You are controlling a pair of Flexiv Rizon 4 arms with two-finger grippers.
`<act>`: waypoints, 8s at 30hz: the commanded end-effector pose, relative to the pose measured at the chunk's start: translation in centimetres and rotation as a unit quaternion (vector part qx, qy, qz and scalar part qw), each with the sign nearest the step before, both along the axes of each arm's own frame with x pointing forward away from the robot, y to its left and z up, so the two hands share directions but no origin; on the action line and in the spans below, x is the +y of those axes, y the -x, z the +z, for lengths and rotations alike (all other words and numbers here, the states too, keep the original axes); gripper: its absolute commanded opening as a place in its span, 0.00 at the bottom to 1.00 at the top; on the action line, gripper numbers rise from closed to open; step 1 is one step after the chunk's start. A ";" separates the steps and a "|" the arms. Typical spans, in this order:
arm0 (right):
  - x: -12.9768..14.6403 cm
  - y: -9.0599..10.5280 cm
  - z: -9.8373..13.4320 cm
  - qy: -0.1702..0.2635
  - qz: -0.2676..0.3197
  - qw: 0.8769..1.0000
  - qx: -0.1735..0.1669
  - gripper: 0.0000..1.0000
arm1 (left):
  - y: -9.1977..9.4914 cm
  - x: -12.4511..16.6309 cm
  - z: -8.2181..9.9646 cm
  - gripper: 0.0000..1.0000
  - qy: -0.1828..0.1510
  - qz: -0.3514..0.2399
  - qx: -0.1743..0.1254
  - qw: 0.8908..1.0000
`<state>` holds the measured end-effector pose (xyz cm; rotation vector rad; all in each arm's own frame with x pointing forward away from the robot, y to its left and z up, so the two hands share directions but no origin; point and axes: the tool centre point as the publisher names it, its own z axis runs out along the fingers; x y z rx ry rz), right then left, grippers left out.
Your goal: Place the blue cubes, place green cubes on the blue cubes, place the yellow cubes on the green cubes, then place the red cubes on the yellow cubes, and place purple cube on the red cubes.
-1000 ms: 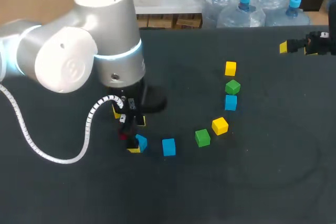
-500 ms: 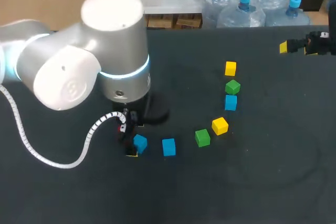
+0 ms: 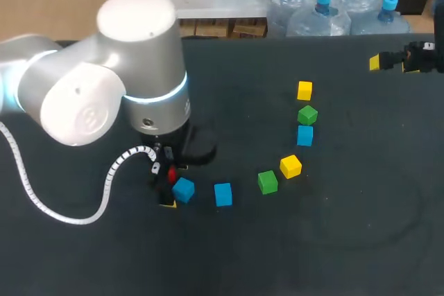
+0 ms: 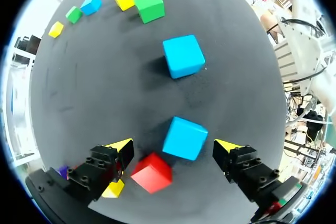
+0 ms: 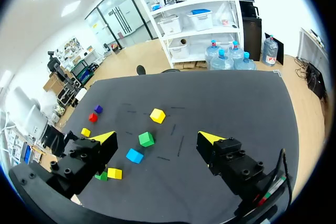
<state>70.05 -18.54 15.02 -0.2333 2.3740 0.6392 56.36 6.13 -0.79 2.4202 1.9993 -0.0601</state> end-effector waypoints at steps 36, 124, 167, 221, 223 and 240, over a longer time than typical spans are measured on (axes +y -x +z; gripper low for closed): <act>0.1 0.0 0.0 0.001 -0.001 1.000 0.000 1.00 | -0.1 -0.6 -0.8 0.00 -0.010 -0.010 0.012 1.000; 0.1 0.0 0.0 0.001 -0.001 1.000 0.000 1.00 | -1.2 -4.1 1.6 0.00 -0.044 0.206 0.002 0.978; 0.1 0.0 0.0 0.001 -0.001 1.000 0.000 1.00 | -12.6 -8.6 0.7 0.00 -0.032 0.103 -0.002 0.994; 0.1 0.0 0.0 0.001 -0.001 1.000 0.000 1.00 | -6.0 -3.5 5.2 1.00 0.032 0.167 -0.025 0.985; 0.1 0.0 0.0 0.001 -0.001 1.000 0.000 1.00 | -5.2 -3.4 5.2 1.00 0.034 0.171 -0.028 0.984; 0.1 0.0 0.0 0.001 -0.001 1.000 0.000 1.00 | -2.9 -1.5 4.2 1.00 0.087 0.196 0.001 0.977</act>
